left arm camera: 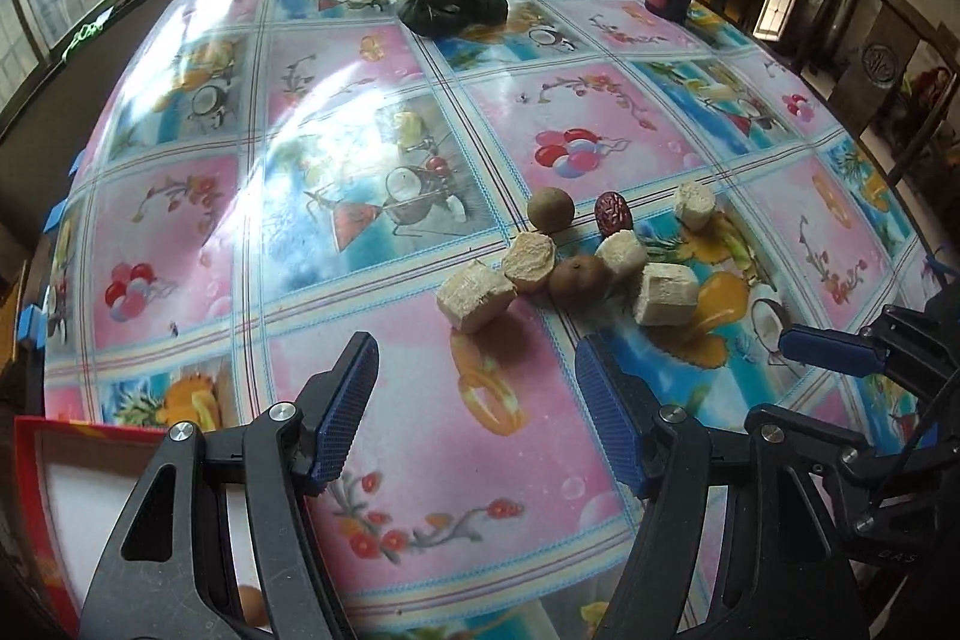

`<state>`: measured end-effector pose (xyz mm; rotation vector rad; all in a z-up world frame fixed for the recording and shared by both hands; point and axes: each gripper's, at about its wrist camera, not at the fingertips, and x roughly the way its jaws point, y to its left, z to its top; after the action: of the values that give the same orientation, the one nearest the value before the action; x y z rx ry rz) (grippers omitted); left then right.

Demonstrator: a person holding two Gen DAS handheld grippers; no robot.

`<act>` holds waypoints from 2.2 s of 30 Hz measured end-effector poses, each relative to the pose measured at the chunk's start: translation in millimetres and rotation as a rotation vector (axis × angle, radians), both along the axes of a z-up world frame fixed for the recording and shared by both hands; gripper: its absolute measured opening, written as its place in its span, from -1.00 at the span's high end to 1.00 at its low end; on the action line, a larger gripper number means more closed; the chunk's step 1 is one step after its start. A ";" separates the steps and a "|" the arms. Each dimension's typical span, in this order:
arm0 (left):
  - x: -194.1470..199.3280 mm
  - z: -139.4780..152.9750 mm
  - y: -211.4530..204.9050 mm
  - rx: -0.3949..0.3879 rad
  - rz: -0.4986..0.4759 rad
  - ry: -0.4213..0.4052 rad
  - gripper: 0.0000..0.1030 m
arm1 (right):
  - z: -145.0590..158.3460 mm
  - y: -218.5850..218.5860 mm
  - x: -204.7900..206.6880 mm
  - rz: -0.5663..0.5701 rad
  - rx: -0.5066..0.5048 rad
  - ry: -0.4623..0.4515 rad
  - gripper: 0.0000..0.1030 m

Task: Organize fruits
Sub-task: 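Grasp a square grain block with the left gripper while the right gripper grasps a white block, then carry both blocks over the red tray and open both grippers to drop them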

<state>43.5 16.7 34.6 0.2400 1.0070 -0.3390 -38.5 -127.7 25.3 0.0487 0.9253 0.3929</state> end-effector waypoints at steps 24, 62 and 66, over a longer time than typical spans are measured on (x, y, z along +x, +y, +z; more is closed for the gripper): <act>6.2 -3.5 2.8 0.014 -0.044 0.014 0.55 | -7.8 15.0 43.9 0.020 -0.029 -0.002 0.14; -119.6 28.0 115.9 -0.047 0.364 -0.067 0.55 | 26.1 108.9 -40.3 0.214 -0.032 -0.104 0.32; -129.9 29.5 134.9 -0.039 0.414 -0.083 0.55 | 29.0 124.5 -45.2 0.250 -0.032 -0.111 0.32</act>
<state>-86.3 151.6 64.2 0.0071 0.9411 0.0284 -83.6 -3.2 54.4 -0.1177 0.8299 0.6062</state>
